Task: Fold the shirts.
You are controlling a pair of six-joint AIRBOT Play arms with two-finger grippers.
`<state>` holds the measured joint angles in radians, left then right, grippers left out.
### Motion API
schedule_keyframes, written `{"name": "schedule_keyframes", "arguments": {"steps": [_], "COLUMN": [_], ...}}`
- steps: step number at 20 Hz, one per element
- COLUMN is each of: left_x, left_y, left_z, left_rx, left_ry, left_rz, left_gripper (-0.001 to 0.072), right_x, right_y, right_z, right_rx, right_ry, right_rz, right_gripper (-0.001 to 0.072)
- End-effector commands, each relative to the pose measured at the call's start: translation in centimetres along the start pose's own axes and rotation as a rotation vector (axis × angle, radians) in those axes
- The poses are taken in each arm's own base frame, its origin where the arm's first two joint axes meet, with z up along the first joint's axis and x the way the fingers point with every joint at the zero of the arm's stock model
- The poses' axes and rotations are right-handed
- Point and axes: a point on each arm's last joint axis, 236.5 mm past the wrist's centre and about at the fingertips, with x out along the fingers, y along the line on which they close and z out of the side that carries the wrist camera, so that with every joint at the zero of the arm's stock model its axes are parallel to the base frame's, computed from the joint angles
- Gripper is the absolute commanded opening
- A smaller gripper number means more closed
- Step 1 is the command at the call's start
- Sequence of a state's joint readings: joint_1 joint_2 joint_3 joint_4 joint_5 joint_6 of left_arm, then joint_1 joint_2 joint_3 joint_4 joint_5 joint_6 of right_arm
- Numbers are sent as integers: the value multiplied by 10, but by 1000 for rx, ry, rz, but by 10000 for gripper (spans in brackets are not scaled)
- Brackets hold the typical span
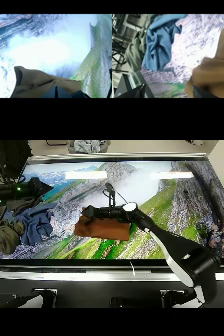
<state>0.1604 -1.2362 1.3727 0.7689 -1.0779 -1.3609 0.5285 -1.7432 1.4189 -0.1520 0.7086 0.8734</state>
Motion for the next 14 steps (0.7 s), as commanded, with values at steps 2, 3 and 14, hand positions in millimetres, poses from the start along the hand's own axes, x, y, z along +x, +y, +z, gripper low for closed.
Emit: {"name": "schedule_keyframes", "arguments": {"steps": [2, 3, 14], "left_x": [0, 2, 4], "left_y": [14, 17, 17], "left_z": [-18, -21, -22], "left_rx": [-4, -5, 44], "left_ry": [32, 39, 43], "left_rz": [22, 24, 23], "left_gripper": [28, 28, 29], "right_x": [-33, -59, -206], "right_y": [-25, -35, -192], "right_z": [18, 26, -77], "right_rx": [-106, -148, 208], "right_ry": [11, 39, 402], "right_rz": [-34, -71, -398], "right_gripper": [680, 680, 635]}}
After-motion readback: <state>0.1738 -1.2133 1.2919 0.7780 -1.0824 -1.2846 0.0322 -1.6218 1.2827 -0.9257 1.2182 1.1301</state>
